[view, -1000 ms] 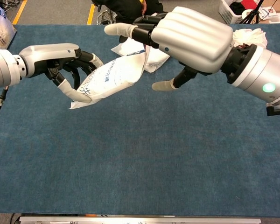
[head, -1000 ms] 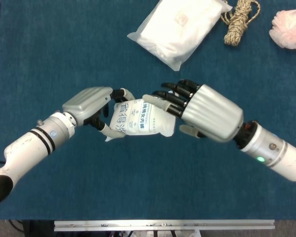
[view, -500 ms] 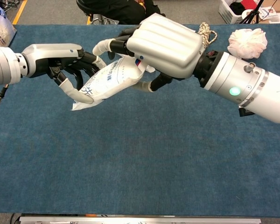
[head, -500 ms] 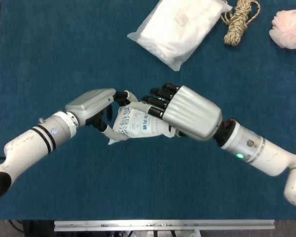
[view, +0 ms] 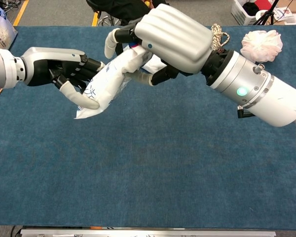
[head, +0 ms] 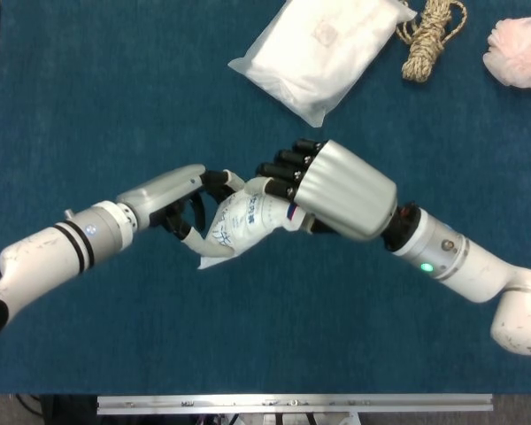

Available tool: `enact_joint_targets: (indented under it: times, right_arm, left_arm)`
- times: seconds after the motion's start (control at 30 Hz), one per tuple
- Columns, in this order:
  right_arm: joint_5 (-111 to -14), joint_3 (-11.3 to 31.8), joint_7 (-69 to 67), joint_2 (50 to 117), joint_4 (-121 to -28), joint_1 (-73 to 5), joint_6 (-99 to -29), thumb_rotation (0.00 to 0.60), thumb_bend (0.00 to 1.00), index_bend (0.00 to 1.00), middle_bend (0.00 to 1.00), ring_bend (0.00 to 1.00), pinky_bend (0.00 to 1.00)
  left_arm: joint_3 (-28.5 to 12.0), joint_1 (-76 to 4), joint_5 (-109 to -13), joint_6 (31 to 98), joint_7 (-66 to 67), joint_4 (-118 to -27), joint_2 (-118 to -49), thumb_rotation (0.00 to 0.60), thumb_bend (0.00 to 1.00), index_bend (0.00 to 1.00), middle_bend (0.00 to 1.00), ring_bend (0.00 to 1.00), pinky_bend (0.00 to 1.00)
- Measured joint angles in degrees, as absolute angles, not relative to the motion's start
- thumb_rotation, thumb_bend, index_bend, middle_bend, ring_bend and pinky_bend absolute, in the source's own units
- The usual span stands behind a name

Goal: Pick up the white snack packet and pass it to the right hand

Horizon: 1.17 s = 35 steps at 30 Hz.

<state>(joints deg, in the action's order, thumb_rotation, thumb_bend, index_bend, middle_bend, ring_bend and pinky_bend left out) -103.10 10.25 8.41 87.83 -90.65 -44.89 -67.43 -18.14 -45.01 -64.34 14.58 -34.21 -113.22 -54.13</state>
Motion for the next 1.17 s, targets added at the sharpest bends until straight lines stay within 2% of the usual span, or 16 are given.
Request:
enact_joint_targets:
  times: [0.07,0.13,0.27,0.4,0.63,0.93,1.17]
  right_arm:
    - [-102.9,10.2,8.7,88.1,-90.3,-44.9,-67.7,0.600,0.48,0.66,0.73,0.70,0.68]
    - [-102.8,10.0,9.1,88.1,-90.4,-44.9,-68.0,0.600,0.48,0.68,0.74,0.71,0.69]
    - [-102.8,9.5,9.3,87.3,-91.0,-44.6,-68.7,0.600,0.48,0.68,0.74,0.71,0.69]
    - [-103.3,8.7,9.4,85.4,-92.2,-43.8,-70.0,0.600,0.48,0.68,0.74,0.71,0.70]
    - [-104.6,7.5,9.2,81.1,-94.5,-40.9,-74.9,0.600,0.48,0.68,0.74,0.71,0.70]
    - [-106.2,5.6,8.1,74.1,-96.7,-36.1,-80.8,0.600,0.48,0.68,0.74,0.71,0.71]
    - [-107.2,4.5,6.7,71.9,-96.9,-34.2,-82.5,0.600,0.48,0.68,0.74,0.71,0.71]
  left_arm:
    - [-19.3,-44.0,-65.6,13.3,-35.4,-112.5,-53.6,0.600,0.25,0.31,0.39,0.32,0.47]
    - [-19.8,-43.5,-66.4,12.5,-35.8,-111.9,-53.1,0.600,0.25,0.28,0.37,0.31,0.47]
    - [-20.3,-42.2,-68.4,12.5,-35.5,-110.9,-52.5,0.600,0.25,0.15,0.25,0.21,0.40]
    - [-19.4,-40.9,-70.1,13.9,-34.1,-109.7,-52.0,0.600,0.25,0.09,0.15,0.11,0.31]
    - [-17.6,-39.9,-71.5,15.9,-32.5,-108.4,-51.6,0.600,0.25,0.06,0.09,0.05,0.23]
    - [-14.4,-38.6,-72.6,24.8,-23.1,-106.4,-52.2,0.600,0.25,0.06,0.09,0.05,0.23]
    - [-11.5,-38.8,-68.0,29.3,-16.7,-106.3,-52.8,0.600,0.25,0.07,0.09,0.05,0.23]
